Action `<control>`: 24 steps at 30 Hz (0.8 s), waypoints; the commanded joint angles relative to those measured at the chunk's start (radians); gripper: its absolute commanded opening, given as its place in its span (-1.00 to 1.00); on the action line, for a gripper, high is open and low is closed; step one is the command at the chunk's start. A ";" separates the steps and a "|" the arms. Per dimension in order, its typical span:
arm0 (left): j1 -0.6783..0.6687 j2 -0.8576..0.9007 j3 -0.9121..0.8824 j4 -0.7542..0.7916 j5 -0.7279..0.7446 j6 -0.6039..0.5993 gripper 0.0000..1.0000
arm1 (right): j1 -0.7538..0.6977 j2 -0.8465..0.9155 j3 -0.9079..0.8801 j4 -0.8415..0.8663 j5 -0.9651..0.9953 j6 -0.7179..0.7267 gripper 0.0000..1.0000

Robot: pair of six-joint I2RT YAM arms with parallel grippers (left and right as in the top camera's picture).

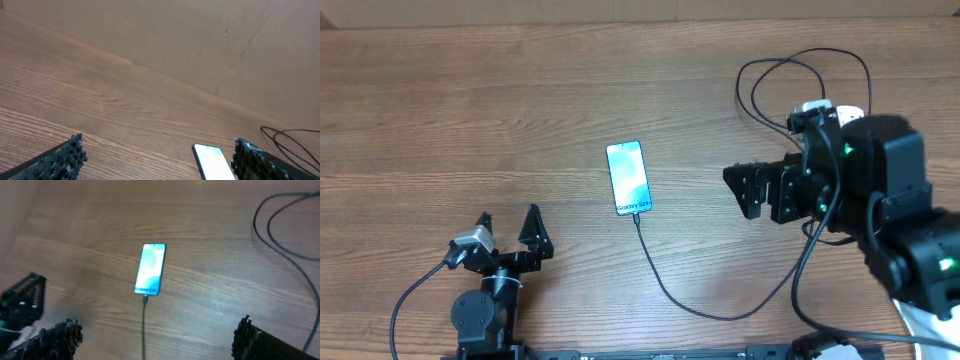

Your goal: Plug charger to phone and switch on socket

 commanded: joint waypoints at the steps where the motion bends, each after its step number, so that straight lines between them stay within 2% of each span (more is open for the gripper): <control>1: 0.005 -0.011 -0.003 -0.005 -0.010 0.016 0.99 | 0.004 -0.103 -0.155 0.096 0.008 -0.028 1.00; 5: 0.005 -0.011 -0.003 -0.005 -0.010 0.016 0.99 | -0.001 -0.257 -0.415 0.327 0.005 -0.027 0.99; 12: 0.005 -0.011 -0.003 -0.005 -0.010 0.016 0.99 | -0.126 -0.526 -0.825 0.671 -0.146 -0.027 1.00; 18: 0.005 -0.011 -0.003 -0.005 -0.010 0.016 0.99 | -0.223 -0.727 -1.042 0.817 -0.198 -0.024 1.00; 24: 0.005 -0.011 -0.003 -0.005 -0.010 0.016 0.99 | -0.289 -0.910 -1.171 0.888 -0.197 -0.024 1.00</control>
